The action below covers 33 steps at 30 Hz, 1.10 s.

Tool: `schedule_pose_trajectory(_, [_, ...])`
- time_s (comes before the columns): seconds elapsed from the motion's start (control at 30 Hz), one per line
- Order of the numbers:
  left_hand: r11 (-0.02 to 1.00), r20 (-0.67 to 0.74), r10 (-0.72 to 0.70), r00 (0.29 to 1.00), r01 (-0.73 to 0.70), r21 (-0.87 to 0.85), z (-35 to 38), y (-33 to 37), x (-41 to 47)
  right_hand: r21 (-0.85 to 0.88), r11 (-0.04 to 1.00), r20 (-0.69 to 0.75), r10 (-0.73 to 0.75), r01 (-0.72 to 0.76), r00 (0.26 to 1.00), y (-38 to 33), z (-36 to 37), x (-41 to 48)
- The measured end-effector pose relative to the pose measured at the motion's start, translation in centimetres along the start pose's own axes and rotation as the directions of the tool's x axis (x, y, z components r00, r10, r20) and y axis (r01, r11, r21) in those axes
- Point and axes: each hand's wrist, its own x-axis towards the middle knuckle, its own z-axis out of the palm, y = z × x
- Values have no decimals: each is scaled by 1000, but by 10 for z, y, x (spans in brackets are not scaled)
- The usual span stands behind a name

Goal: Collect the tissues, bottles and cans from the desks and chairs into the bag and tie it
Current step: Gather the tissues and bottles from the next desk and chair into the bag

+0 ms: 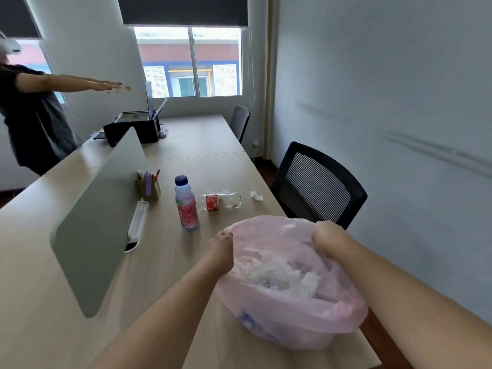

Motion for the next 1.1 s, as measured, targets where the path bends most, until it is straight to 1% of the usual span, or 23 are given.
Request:
schedule_pose_trajectory(0.1, [999, -113, -14, 994, 8, -47, -19, -10, 10, 61, 997, -185, -38, 50, 982, -8, -16, 9])
schedule_pose_trajectory(0.17, [997, -148, -31, 988, 21, -74, -32, -19, 17, 139, 986, -267, -57, 97, 962, -20, -31, 14])
schedule_pose_trajectory(0.23, [995, -173, -45, 984, 29, -92, -43, -27, 23, 228, 961, -315, -77, 154, 946, -30, -44, 19])
schedule_pose_trajectory(0.33, [992, -254, -59, 966, 28, -126, -58, -36, 27, 374, 895, -376, -94, 244, 922, -42, -62, 25])
schedule_pose_trajectory(0.4, [990, -294, -78, 953, 40, -132, -64, -40, 29, 415, 860, -412, -113, 297, 904, -47, -73, 31])
schedule_pose_trajectory(0.47, [991, -306, -93, 947, 58, -121, -66, -44, 32, 390, 864, -421, -139, 318, 896, -50, -76, 38])
schedule_pose_trajectory(0.5, [991, -290, -98, 952, 66, -115, -63, -45, 32, 343, 888, -407, -152, 306, 901, -51, -74, 42])
schedule_pose_trajectory(0.57, [993, -203, -93, 975, 76, -88, -51, -46, 32, 138, 963, -331, -176, 232, 927, -52, -62, 51])
schedule_pose_trajectory(0.6, [995, -140, -91, 986, 83, -61, -43, -46, 32, 24, 980, -279, -181, 196, 943, -51, -52, 54])
schedule_pose_trajectory(0.63, [995, -78, -93, 993, 91, -32, -35, -46, 32, -54, 984, -224, -180, 173, 958, -49, -42, 57])
schedule_pose_trajectory(0.67, [995, -27, -95, 995, 95, -6, -27, -46, 31, -98, 983, -175, -173, 158, 969, -47, -32, 58])
schedule_pose_trajectory(0.7, [995, 13, -97, 995, 96, 14, -22, -47, 32, -125, 981, -135, -162, 145, 978, -45, -24, 60])
schedule_pose_trajectory(0.77, [995, 59, -95, 994, 94, 31, -17, -48, 35, -127, 985, -61, -129, 120, 990, -39, -13, 65])
schedule_pose_trajectory(0.83, [996, 52, -88, 995, 87, 18, -21, -51, 39, -50, 990, 65, -130, 134, 989, -38, -14, 73])
schedule_pose_trajectory(0.87, [997, 26, -77, 997, 77, 12, -26, -52, 42, 47, 986, 144, -166, 161, 975, -40, -21, 77])
schedule_pose_trajectory(0.9, [998, -18, -64, 998, 64, 9, -33, -56, 45, 176, 966, 189, -222, 189, 957, -47, -30, 83])
schedule_pose_trajectory(0.93, [999, -83, -42, 996, 43, 16, -40, -58, 48, 300, 930, 176, -273, 213, 946, -54, -41, 89])
schedule_pose_trajectory(1.0, [1000, -251, 1, 968, 6, 30, -57, -66, 59, 446, 844, 18, -342, 299, 939, -78, -66, 104])
schedule_pose_trajectory(1.03, [1000, -321, 8, 947, -4, 14, -65, -70, 65, 477, 805, -73, -364, 353, 928, -90, -75, 112])
schedule_pose_trajectory(1.1, [998, -420, -30, 907, 4, -62, -77, -87, 84, 457, 786, -165, -384, 416, 908, -122, -87, 136])
